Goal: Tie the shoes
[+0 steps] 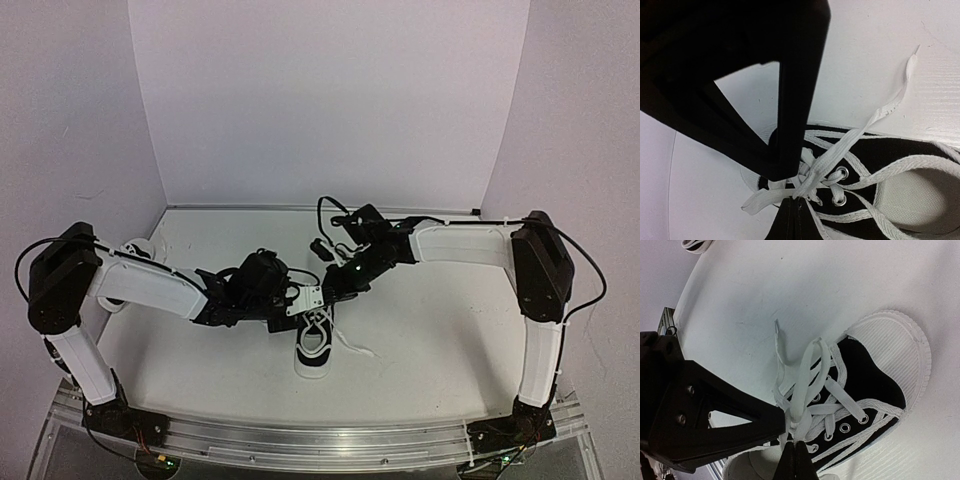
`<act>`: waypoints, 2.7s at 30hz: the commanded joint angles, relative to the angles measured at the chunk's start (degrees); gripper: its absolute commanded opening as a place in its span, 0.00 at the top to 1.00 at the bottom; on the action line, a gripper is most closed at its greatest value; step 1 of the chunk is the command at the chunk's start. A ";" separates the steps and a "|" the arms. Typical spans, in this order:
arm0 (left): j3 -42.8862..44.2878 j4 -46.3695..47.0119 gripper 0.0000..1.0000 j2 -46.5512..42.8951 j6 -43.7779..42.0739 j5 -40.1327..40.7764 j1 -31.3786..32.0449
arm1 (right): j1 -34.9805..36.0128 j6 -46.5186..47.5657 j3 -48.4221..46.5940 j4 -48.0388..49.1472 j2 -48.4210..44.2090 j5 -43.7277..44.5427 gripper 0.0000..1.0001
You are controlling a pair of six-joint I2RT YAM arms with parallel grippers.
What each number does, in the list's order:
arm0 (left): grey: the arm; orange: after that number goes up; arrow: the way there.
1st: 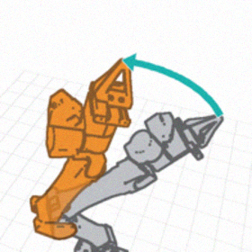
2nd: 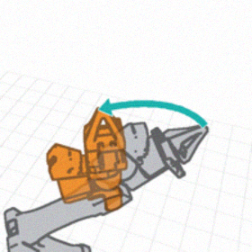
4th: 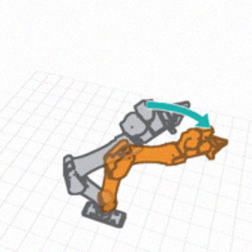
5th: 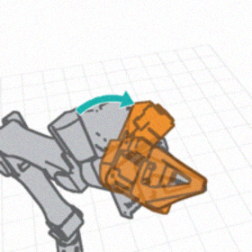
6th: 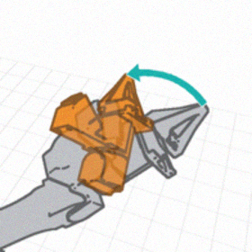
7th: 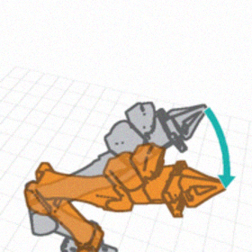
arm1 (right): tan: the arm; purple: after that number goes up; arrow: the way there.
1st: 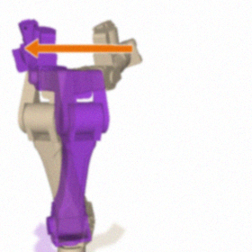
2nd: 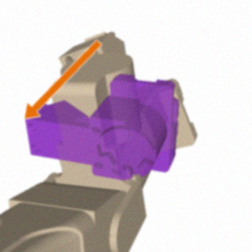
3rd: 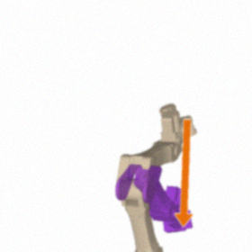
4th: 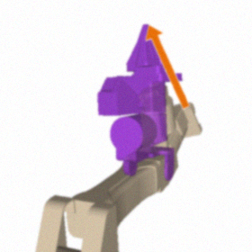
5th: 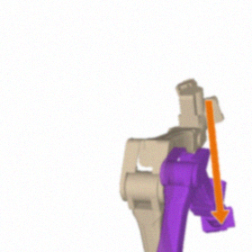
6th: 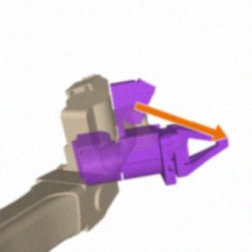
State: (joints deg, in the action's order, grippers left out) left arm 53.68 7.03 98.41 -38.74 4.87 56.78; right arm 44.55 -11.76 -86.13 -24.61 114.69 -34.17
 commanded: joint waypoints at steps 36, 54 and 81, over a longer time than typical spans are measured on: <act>-7.43 28.64 1.00 6.68 16.74 -4.68 -1.71 | -0.16 -3.23 2.24 4.64 -0.98 -5.46 0.98; -10.89 35.85 1.00 8.28 19.05 -10.62 -3.52 | -2.66 -5.20 6.67 8.80 -6.33 -10.49 0.70; -9.55 31.83 1.00 8.11 16.77 -11.81 -3.52 | -5.55 -8.67 8.92 13.01 -0.54 -11.27 0.81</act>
State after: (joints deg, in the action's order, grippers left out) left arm 43.22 39.64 106.17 -21.21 -5.02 53.28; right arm 38.44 -19.20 -76.73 -15.18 112.65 -42.06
